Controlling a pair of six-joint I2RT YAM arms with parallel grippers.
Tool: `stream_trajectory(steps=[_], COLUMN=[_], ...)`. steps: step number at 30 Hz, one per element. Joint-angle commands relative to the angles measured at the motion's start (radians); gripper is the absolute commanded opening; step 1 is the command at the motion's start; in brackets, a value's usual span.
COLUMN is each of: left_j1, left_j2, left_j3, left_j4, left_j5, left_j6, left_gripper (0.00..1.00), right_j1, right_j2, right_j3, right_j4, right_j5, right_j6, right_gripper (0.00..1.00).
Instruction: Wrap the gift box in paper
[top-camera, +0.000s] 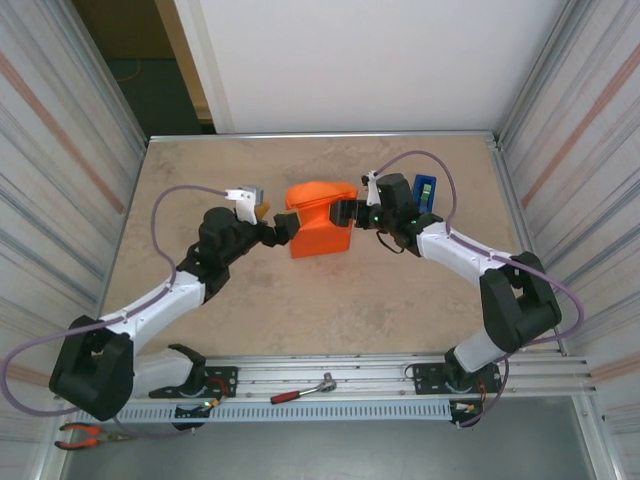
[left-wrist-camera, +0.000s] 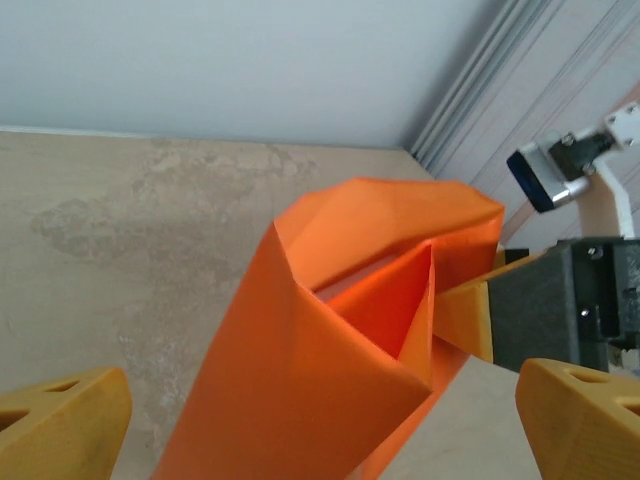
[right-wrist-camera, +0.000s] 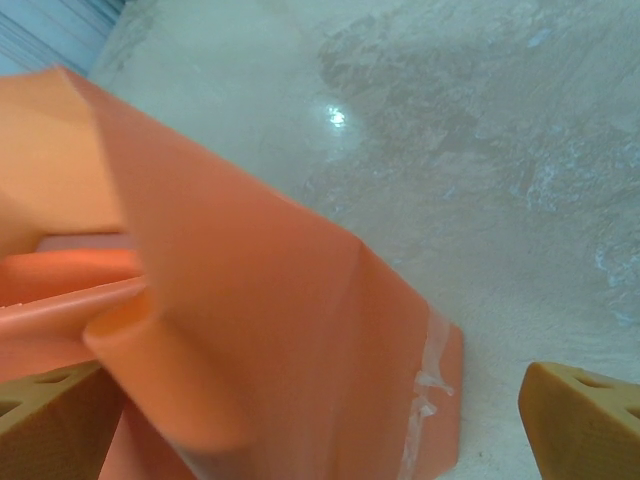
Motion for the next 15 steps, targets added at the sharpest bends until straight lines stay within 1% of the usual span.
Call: stream_trajectory(steps=[1, 4, 8, 11, 15], left_j1=[-0.024, -0.036, -0.049, -0.056, -0.058], left_j2=[0.057, 0.126, 0.196, 0.245, 0.305], left_j3=[0.054, 0.107, 0.163, 0.193, 0.224], left_j4=[-0.022, -0.024, -0.034, -0.042, -0.066], left_j5=[-0.045, -0.053, -0.102, -0.177, -0.321], left_j6=[0.054, 0.078, 0.107, 0.127, 0.144], left_gripper=[0.99, 0.99, 0.99, 0.99, 0.97], right_j1=[-0.005, -0.010, -0.012, -0.013, -0.013], right_j2=[0.018, 0.027, 0.039, 0.036, 0.019], right_j3=[0.033, 0.034, 0.031, 0.030, 0.036], right_j4=[0.024, 0.030, 0.034, 0.037, 0.035], right_j5=[-0.029, -0.038, -0.046, -0.057, -0.065], right_j6=[-0.020, -0.012, -0.002, 0.004, 0.010], right_gripper=[1.00, 1.00, 0.99, 0.98, 0.98])
